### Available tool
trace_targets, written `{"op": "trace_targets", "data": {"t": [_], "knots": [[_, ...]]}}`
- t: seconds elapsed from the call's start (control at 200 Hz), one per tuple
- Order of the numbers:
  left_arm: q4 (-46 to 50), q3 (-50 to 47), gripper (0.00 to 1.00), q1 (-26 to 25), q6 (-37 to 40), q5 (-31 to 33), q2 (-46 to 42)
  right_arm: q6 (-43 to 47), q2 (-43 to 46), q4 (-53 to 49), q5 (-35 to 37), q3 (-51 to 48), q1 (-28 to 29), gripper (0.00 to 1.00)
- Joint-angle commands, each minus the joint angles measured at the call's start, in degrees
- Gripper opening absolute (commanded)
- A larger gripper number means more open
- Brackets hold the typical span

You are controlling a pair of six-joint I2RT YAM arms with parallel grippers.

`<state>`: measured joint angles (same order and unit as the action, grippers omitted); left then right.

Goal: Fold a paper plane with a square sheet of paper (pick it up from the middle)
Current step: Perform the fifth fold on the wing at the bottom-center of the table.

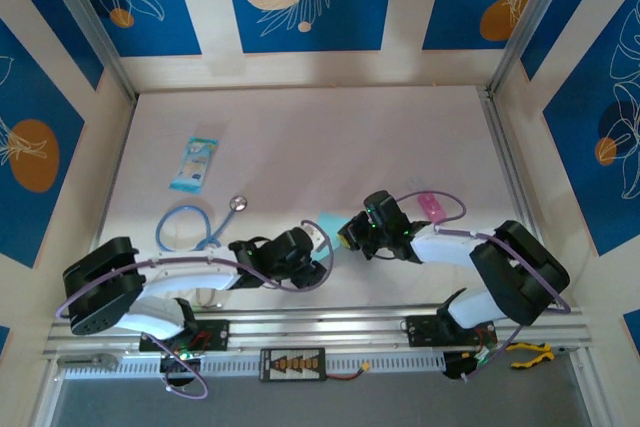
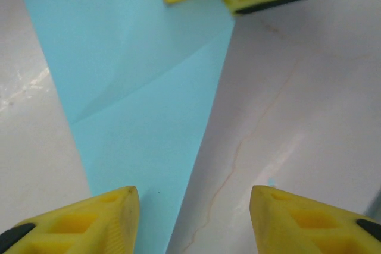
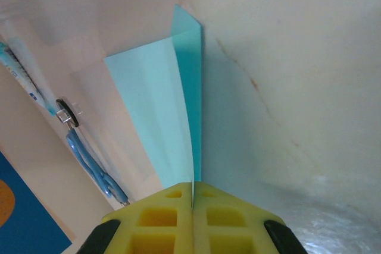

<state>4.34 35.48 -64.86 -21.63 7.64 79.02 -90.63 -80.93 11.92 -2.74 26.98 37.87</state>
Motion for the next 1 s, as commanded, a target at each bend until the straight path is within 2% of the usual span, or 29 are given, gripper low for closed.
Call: {"op": "trace_targets", "data": {"t": [0.0, 0.245, 0.995], "knots": [[2.48, 2.49, 0.52, -1.03, 3.20, 7.02, 2.23, -1.45, 1.53, -2.38, 2.09, 1.47, 0.67, 0.00], [4.07, 5.18, 0.51, -2.77, 4.93, 11.12, 5.67, -1.44, 2.61, -2.66, 2.21, 1.32, 0.89, 0.00], [8.45, 9.78, 0.32, -5.72, 6.70, 18.77, 11.90, -0.69, 3.46, -2.33, 1.01, 1.31, 0.45, 0.00]]}}
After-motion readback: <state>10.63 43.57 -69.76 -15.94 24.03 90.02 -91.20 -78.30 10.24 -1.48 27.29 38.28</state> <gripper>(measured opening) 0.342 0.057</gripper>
